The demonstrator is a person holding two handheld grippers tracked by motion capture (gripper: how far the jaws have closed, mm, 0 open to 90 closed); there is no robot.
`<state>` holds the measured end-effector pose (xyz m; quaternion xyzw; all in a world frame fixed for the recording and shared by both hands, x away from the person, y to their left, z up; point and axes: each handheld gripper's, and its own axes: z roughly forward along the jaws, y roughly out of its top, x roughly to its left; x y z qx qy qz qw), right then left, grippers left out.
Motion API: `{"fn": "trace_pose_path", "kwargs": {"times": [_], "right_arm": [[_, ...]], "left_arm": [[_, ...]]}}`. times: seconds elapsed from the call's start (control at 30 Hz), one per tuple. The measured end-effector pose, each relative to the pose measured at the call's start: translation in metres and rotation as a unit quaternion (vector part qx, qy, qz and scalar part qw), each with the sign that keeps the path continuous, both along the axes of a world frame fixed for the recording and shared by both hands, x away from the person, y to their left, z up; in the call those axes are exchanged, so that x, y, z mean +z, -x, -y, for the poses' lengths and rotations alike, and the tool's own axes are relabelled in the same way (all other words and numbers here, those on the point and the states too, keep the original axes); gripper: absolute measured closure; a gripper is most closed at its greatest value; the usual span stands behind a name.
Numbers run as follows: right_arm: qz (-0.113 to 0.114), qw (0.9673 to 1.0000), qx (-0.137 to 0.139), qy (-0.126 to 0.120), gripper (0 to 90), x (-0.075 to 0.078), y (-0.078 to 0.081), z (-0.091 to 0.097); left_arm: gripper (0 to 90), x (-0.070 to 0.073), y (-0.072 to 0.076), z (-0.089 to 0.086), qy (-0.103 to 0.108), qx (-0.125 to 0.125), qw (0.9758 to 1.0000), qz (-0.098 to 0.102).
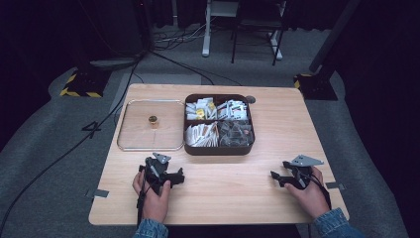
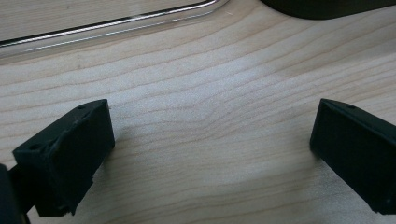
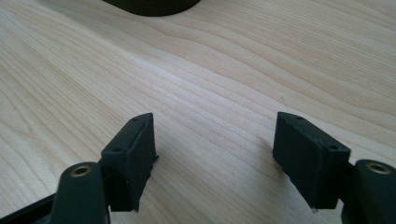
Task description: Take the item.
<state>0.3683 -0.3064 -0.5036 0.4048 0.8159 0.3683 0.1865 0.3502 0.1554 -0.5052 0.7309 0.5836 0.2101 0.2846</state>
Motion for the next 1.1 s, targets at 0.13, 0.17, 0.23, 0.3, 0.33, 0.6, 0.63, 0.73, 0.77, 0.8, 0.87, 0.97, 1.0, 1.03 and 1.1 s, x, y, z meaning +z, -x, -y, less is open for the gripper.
{"fn": "trace_pose_path", "kwargs": {"times": [0.13, 0.17, 0.23, 0.3, 0.33, 0.6, 0.63, 0.73, 0.77, 0.8, 0.87, 0.97, 1.0, 1.03, 1.1], "right_arm": [[-0.001, 1.0000, 0.002, -0.001, 28.7, 0.000, 0.000, 0.000], [-0.002, 1.0000, 0.002, -0.001, 28.3, 0.000, 0.000, 0.000], [-0.002, 1.0000, 0.004, 0.000, 27.3, 0.000, -0.001, -0.001], [-0.003, 1.0000, 0.008, 0.001, 25.3, 0.000, -0.001, -0.001], [-0.003, 0.9999, 0.011, 0.002, 24.4, 0.000, -0.001, -0.001], [-0.006, 0.9999, 0.014, 0.002, 23.4, 0.000, -0.002, -0.002], [-0.004, 0.9998, 0.018, 0.001, 30.8, 0.000, -0.002, -0.002], [0.008, 0.9994, 0.022, -0.027, 34.5, 0.002, 0.000, 0.000], [0.008, 0.9988, 0.018, -0.044, 34.9, 0.005, 0.000, 0.001], [0.009, 0.9986, 0.016, -0.049, 35.0, 0.007, -0.001, 0.001], [0.005, 0.9986, 0.007, -0.052, 36.9, 0.013, -0.002, 0.004], [-0.008, 0.9980, -0.004, -0.062, 41.9, 0.023, -0.005, 0.006], [-0.009, 0.9979, -0.007, -0.063, 43.1, 0.027, -0.007, 0.007], [-0.009, 0.9977, -0.009, -0.066, 43.8, 0.031, -0.008, 0.008], [-0.006, 0.9972, -0.014, -0.073, 44.7, 0.039, -0.012, 0.008]], "left_arm": [[0.1, 0.000, 0.000, 0.000, 0.000, 0.000, 1.0000, 0.000], [0.1, 0.000, 0.000, 0.000, 0.000, 0.000, 1.0000, 0.000], [0.2, 0.000, 0.000, 0.000, 0.000, 0.000, 1.0000, 0.000], [0.2, 0.000, 0.000, 0.000, 0.000, 0.000, 1.0000, 0.000], [0.1, 0.000, 0.000, 0.000, 0.000, -0.001, 1.0000, 0.000], [0.1, 0.000, 0.000, 0.000, 0.001, -0.003, 1.0000, 0.000], [0.1, 0.000, -0.001, 0.000, 0.000, -0.003, 1.0000, 0.000], [0.1, 0.000, -0.001, 0.000, 0.000, -0.003, 1.0000, 0.000], [0.1, 0.000, 0.000, 0.000, 0.000, -0.003, 1.0000, 0.000], [0.1, 0.000, 0.000, 0.000, 0.000, -0.003, 1.0000, 0.000], [0.1, 0.000, -0.001, 0.000, 0.000, -0.003, 1.0000, 0.000], [0.1, 0.000, -0.001, 0.000, 0.000, -0.003, 1.0000, 0.000], [0.1, 0.000, -0.001, 0.000, 0.000, -0.003, 1.0000, 0.000], [0.1, 0.000, -0.001, 0.000, 0.001, -0.003, 1.0000, 0.000], [0.1, 0.000, -0.001, 0.000, 0.001, -0.004, 1.0000, 0.000]]}}
